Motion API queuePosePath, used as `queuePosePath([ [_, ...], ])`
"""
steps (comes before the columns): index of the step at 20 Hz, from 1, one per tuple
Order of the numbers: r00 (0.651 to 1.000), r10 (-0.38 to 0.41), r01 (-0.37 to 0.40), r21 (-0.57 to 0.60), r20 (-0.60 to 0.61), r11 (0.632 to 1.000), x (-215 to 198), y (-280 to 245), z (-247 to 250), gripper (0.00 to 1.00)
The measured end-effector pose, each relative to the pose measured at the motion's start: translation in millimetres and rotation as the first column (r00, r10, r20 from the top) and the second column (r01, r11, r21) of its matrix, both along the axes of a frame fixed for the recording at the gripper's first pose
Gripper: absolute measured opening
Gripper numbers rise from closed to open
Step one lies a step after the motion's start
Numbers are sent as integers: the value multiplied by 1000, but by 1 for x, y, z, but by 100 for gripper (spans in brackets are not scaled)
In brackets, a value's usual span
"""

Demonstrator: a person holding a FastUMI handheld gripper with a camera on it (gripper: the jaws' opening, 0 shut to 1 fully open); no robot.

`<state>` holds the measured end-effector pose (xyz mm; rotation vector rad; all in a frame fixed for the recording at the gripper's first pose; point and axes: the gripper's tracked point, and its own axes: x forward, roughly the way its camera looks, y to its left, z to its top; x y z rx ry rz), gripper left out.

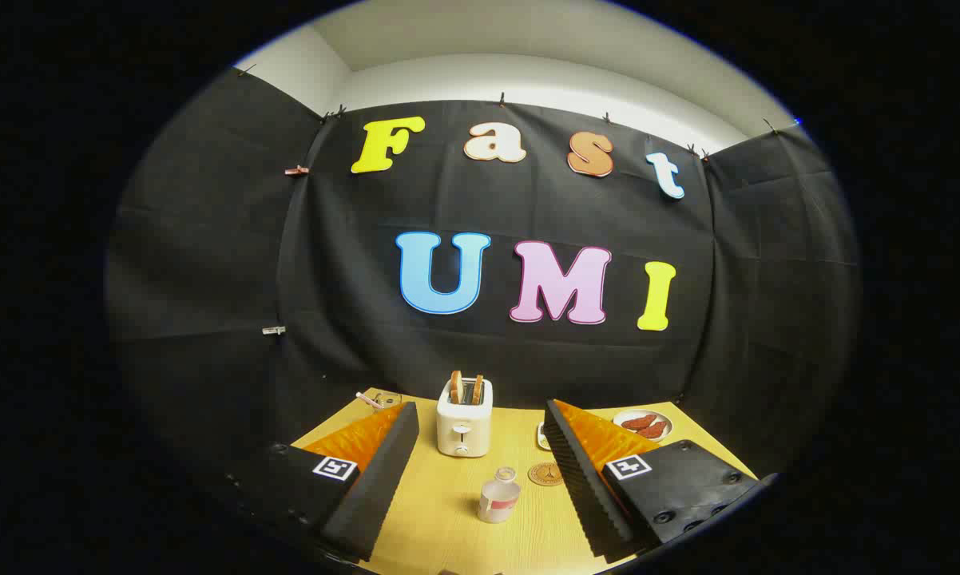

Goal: Take the bottle from table, then pour the juice into the cup, finally place the bottle on the coaster

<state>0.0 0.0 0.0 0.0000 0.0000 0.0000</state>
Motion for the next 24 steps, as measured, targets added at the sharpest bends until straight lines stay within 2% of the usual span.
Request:
queuePosePath([
  [19,1000,2,-3,-43,-28,999,3,14,-17,97],
  [24,998,-43,42,-36,-44,998,16,10,-31,97],
])
